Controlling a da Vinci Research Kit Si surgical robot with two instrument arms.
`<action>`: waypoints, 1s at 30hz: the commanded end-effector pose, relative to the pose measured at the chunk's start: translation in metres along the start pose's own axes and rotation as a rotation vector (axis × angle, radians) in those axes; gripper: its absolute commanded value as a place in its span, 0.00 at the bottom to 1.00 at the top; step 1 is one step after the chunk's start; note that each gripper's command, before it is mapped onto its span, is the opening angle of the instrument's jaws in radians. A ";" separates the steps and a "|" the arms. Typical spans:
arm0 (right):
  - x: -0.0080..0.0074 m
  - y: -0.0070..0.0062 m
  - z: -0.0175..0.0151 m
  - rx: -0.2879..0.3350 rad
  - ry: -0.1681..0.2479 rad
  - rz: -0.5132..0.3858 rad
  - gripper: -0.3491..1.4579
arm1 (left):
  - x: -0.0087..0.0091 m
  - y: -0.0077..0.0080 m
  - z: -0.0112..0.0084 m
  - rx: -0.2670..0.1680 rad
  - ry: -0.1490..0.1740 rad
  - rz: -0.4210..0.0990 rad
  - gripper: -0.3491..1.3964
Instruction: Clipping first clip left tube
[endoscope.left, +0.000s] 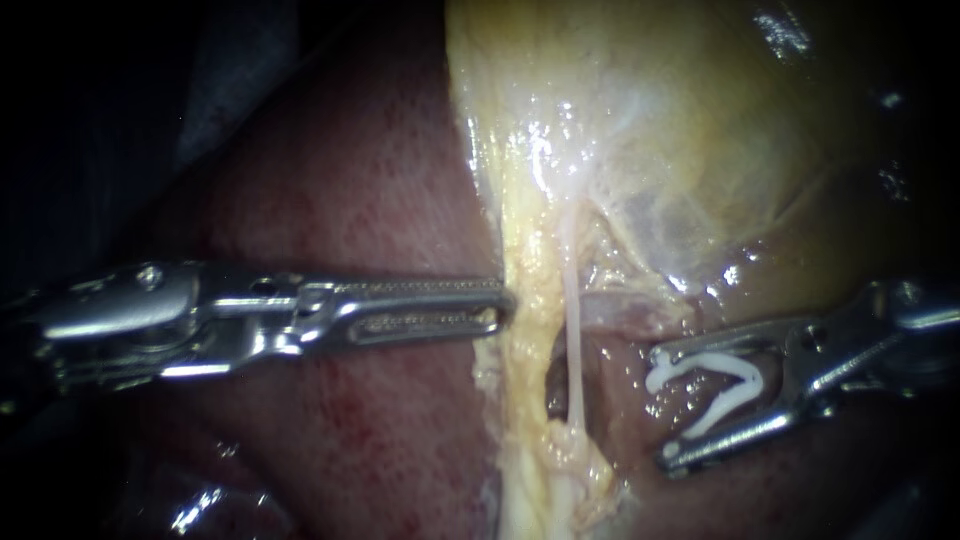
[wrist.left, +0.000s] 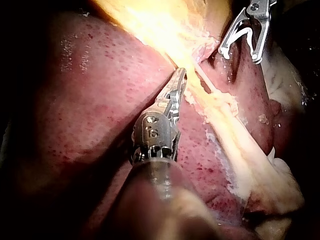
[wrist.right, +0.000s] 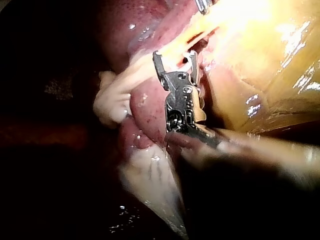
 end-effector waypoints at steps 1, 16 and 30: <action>0.0000 0.0000 0.0000 0.000 0.000 0.000 0.52 | 0.0000 0.0000 0.0000 0.000 0.000 0.000 0.00; 0.0002 0.0000 0.0002 -0.001 0.001 0.001 0.52 | -0.0003 -0.0009 -0.0028 0.000 -0.010 -0.002 0.00; 0.0002 -0.0002 0.0026 0.004 0.000 -0.002 0.52 | -0.0007 -0.0017 -0.0054 -0.007 -0.020 -0.012 0.00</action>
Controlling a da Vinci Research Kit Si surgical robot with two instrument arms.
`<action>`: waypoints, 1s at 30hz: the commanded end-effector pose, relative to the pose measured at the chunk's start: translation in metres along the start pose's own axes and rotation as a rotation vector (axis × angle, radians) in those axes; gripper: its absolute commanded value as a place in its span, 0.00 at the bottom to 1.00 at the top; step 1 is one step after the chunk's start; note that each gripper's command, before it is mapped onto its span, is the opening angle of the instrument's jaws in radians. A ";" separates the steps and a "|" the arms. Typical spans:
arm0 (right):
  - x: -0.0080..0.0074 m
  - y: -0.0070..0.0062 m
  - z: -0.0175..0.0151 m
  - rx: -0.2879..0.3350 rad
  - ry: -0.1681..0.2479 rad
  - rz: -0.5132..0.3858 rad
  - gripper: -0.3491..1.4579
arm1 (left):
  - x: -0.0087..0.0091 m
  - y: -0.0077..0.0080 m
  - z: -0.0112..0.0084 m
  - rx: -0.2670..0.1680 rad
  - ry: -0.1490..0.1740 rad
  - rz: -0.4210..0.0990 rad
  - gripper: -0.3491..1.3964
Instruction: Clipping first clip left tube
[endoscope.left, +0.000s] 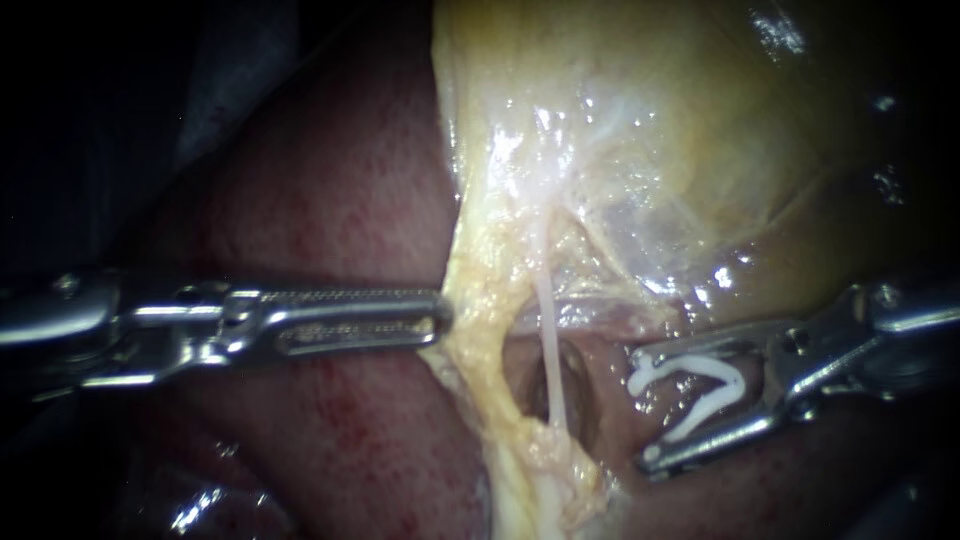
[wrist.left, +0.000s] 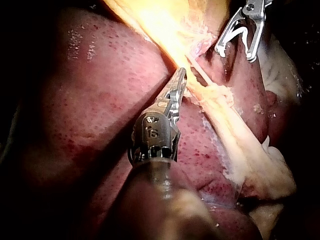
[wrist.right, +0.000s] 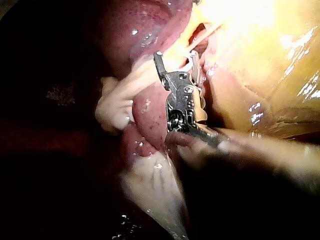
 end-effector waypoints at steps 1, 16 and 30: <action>-0.0001 0.0000 0.0003 0.002 -0.003 -0.001 0.52 | 0.0000 -0.0002 0.0000 -0.001 0.000 0.001 0.00; 0.0000 0.0001 0.0045 0.009 -0.015 -0.009 0.52 | -0.0003 -0.0017 -0.0003 0.001 -0.009 0.000 0.00; -0.0004 0.0016 0.0072 0.007 -0.021 -0.013 0.52 | -0.0004 -0.0024 -0.0003 0.001 -0.011 0.000 0.00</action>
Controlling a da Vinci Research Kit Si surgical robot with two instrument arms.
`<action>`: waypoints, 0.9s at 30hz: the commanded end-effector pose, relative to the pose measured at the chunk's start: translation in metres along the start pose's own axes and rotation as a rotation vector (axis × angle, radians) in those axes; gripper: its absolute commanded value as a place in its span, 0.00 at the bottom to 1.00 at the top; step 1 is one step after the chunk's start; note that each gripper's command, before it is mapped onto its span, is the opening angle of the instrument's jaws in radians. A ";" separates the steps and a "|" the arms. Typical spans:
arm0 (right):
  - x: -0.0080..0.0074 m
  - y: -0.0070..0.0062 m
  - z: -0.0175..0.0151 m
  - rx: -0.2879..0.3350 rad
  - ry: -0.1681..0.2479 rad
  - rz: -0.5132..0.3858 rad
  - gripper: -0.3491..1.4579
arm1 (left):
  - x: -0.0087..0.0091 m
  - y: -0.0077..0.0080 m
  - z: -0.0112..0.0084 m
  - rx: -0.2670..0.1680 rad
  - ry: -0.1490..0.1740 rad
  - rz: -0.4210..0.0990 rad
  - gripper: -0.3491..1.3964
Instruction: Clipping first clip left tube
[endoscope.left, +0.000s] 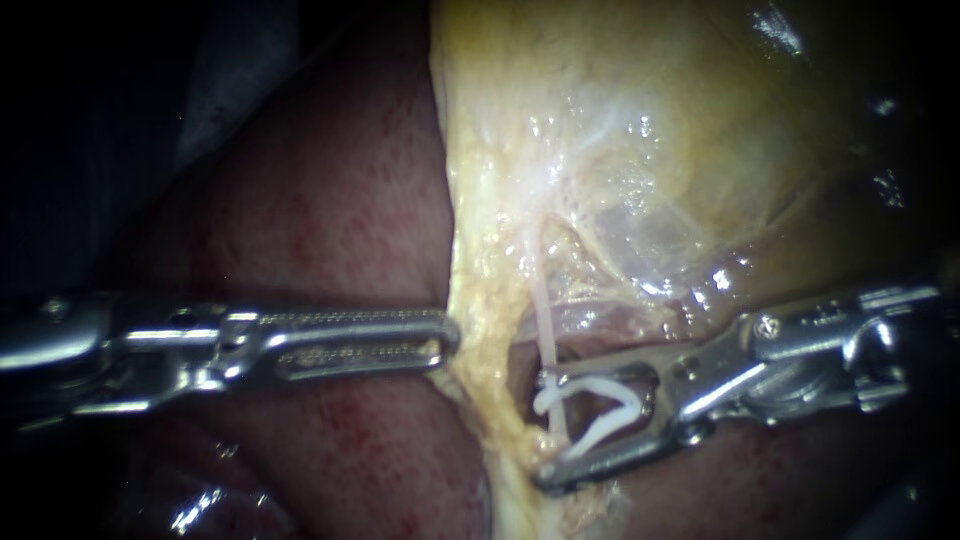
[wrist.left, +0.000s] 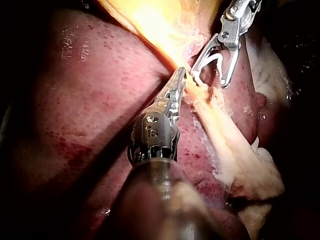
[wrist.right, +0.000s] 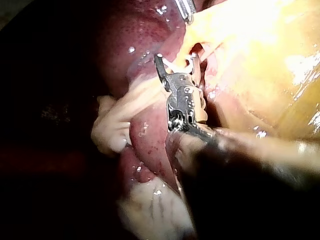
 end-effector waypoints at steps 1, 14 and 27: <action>0.0000 0.0001 0.0002 0.002 -0.001 -0.001 0.52 | 0.0000 -0.0001 0.0000 0.000 0.000 0.001 0.00; -0.0002 0.0012 0.0022 0.006 -0.009 -0.005 0.52 | -0.0001 -0.0010 -0.0001 0.001 -0.003 0.001 0.00; 0.0000 0.0008 0.0041 0.026 -0.023 -0.011 0.52 | -0.0001 -0.0009 -0.0001 0.002 -0.002 0.001 0.00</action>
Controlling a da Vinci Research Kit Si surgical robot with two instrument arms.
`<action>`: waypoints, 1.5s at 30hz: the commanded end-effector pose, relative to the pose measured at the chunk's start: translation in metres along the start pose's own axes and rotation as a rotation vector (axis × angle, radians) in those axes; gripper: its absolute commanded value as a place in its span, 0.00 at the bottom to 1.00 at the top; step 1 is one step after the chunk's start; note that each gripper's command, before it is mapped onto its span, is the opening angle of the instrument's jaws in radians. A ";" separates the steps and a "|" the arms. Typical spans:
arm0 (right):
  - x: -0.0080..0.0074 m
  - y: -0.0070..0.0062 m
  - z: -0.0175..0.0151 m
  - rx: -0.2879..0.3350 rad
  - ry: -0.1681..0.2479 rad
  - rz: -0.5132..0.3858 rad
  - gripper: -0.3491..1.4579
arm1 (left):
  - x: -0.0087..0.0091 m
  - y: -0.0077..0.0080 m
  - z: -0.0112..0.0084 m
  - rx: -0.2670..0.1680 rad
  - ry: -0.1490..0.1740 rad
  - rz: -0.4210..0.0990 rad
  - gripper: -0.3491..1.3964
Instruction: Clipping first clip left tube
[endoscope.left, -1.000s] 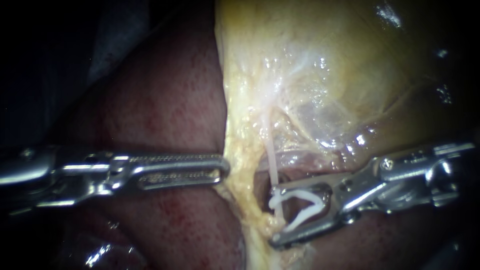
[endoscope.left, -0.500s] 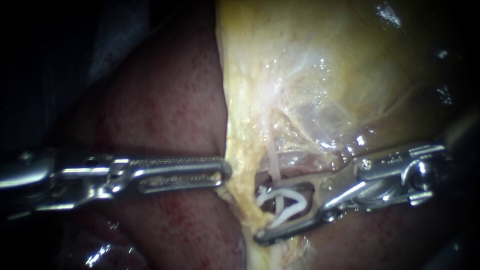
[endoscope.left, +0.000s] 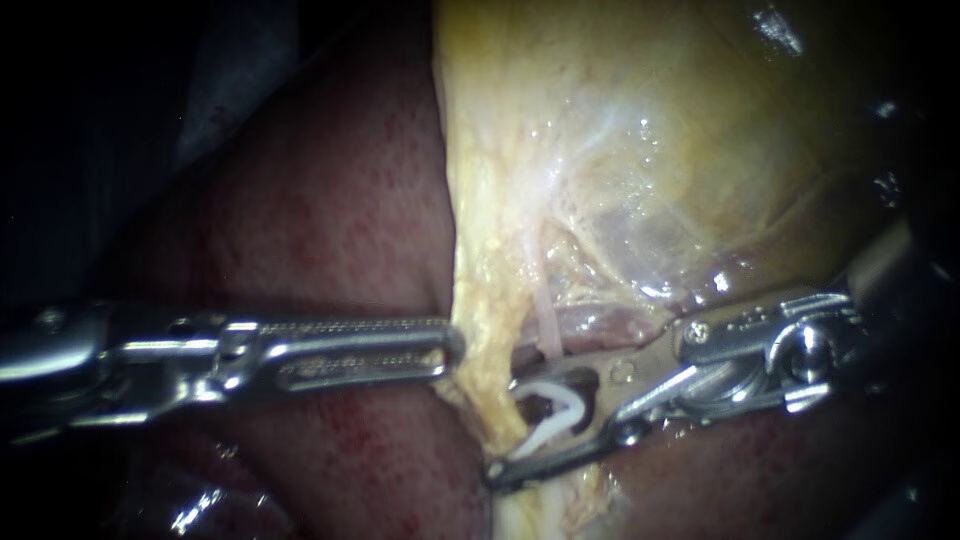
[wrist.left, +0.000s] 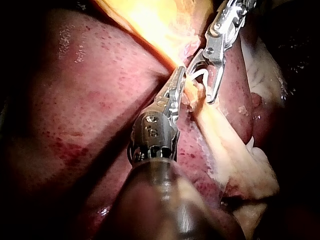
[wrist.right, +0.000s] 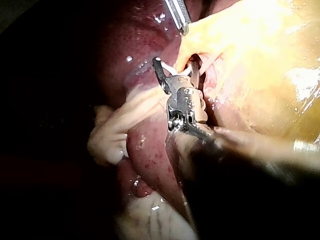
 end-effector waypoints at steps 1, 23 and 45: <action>0.0001 -0.0001 0.0002 0.001 -0.001 0.001 0.52 | 0.0001 0.0001 0.0001 0.001 0.000 0.000 0.00; 0.0016 -0.0005 0.0019 0.035 -0.021 -0.001 0.49 | 0.0002 0.0004 0.0002 0.001 0.001 0.001 0.00; 0.0010 -0.0007 0.0016 0.085 -0.051 0.047 0.21 | 0.0002 0.0004 0.0002 0.001 0.000 0.001 0.00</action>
